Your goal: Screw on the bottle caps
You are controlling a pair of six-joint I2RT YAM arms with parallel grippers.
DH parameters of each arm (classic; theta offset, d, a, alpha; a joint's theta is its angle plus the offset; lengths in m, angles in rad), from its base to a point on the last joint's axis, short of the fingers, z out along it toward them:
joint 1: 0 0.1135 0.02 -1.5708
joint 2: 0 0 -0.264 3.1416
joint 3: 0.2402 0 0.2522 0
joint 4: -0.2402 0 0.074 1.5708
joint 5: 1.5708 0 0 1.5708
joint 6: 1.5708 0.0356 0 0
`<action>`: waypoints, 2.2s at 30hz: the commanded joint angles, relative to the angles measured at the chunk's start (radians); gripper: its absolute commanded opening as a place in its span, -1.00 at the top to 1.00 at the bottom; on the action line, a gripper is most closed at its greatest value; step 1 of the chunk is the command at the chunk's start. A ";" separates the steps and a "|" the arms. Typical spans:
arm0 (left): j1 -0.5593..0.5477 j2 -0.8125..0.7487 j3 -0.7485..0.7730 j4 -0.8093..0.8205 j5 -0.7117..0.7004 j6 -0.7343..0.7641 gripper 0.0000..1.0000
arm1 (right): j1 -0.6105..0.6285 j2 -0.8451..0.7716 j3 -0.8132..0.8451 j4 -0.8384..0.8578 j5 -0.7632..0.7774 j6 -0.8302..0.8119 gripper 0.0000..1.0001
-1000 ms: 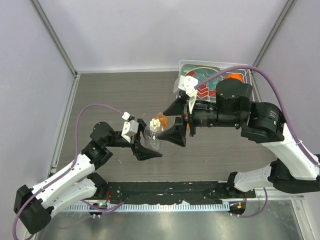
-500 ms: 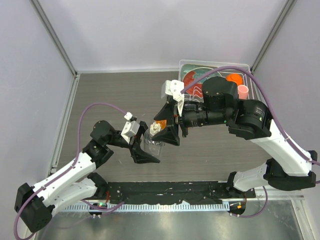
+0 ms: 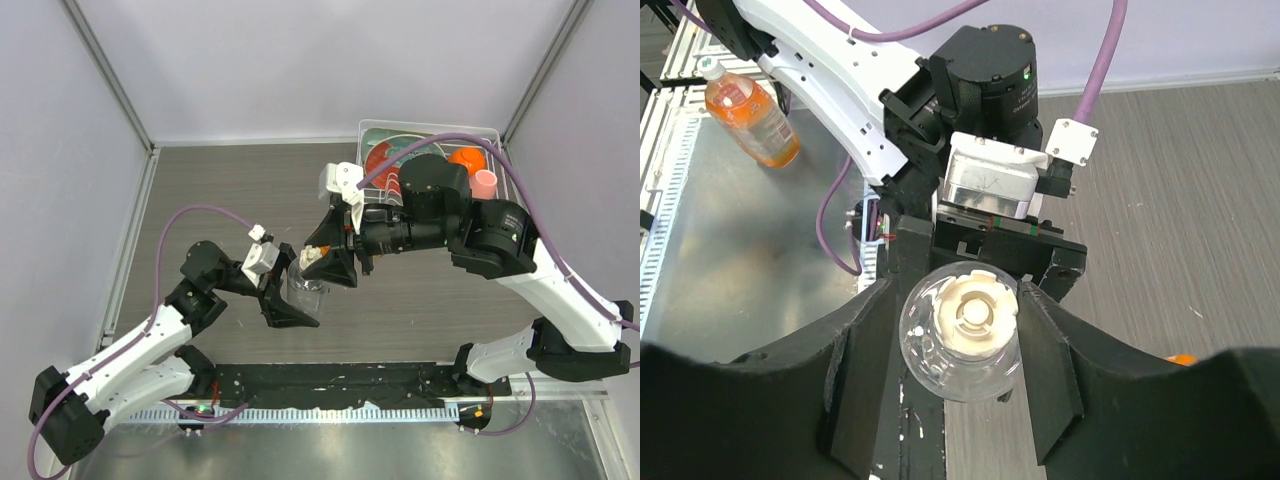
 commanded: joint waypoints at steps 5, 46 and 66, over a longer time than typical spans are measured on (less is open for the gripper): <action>0.015 -0.009 0.049 0.055 0.000 -0.019 1.00 | -0.010 -0.002 -0.021 0.040 -0.019 0.003 -0.01; 0.041 -0.032 -0.011 0.074 -0.738 0.270 0.99 | -0.032 0.090 -0.207 0.129 0.492 0.377 0.99; 0.041 -0.031 -0.080 0.041 -0.902 0.363 1.00 | 0.062 0.294 -0.015 0.005 0.871 0.569 0.85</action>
